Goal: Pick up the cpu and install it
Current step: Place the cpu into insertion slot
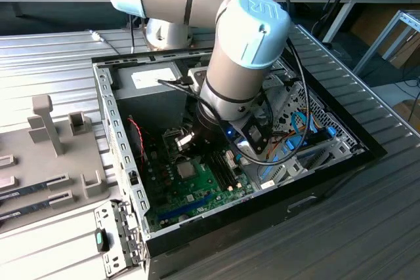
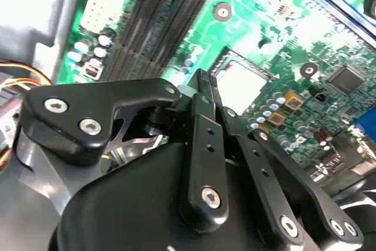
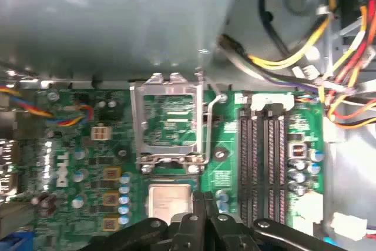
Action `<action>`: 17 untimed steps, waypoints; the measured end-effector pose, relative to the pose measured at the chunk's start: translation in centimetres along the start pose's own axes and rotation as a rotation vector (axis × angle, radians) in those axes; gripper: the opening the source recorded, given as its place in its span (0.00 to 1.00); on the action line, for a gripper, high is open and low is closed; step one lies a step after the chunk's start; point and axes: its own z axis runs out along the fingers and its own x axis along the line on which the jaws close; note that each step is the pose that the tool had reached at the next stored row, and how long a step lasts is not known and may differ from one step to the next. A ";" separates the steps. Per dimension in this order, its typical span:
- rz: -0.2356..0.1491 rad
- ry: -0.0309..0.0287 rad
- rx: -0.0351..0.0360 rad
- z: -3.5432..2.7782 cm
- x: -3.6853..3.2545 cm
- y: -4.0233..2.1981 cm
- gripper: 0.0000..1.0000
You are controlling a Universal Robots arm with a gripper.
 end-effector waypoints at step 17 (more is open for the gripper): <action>0.000 0.0090 -0.0317 -0.73 -2.74 0.17 0.11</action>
